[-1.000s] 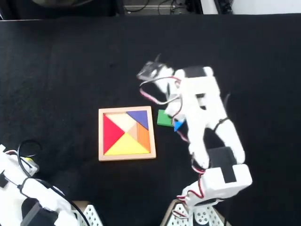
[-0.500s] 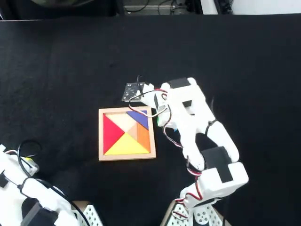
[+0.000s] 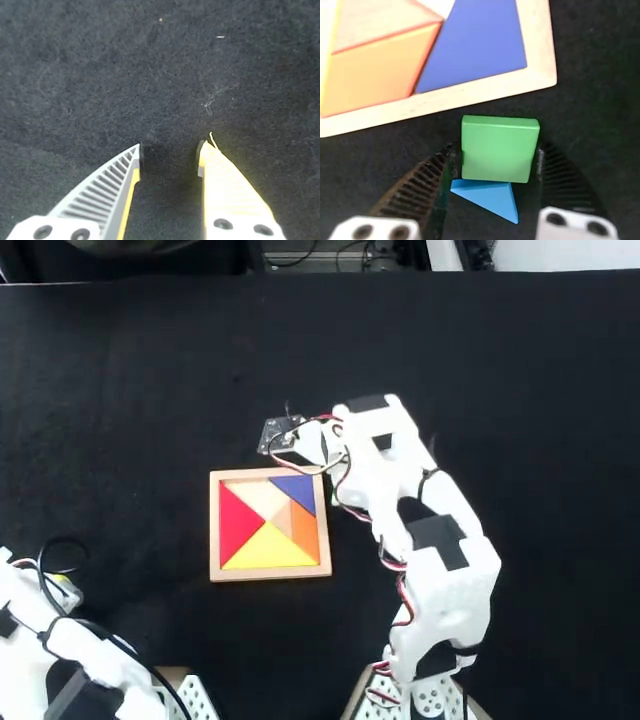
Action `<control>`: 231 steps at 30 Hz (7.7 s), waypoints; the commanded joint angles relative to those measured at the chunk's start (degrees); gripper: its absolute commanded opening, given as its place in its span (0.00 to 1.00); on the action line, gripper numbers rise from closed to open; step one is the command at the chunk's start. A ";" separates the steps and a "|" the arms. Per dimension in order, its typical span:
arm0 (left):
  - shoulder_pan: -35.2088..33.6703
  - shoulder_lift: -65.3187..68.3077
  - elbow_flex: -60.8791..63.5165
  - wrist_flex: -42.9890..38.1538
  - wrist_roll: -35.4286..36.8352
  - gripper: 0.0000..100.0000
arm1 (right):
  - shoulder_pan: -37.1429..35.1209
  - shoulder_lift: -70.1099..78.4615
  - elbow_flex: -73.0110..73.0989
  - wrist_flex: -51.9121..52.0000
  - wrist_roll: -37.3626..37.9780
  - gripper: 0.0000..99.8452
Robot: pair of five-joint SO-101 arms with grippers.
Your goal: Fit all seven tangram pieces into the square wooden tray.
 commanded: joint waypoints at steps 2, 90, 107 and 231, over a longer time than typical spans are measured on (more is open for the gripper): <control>0.75 -1.05 -0.31 -0.62 0.09 0.20 | -0.44 1.10 -2.42 -0.26 0.53 0.23; 0.75 -1.14 -0.31 -0.62 0.00 0.20 | -19.52 -2.68 -7.78 -1.32 -56.44 0.02; 0.75 -1.14 -0.31 -0.62 0.00 0.20 | -19.52 -2.68 -6.20 -1.23 -56.44 0.16; 87.08 5.01 -14.90 -33.58 19.52 0.20 | 18.02 -13.32 15.34 -16.88 -44.04 0.01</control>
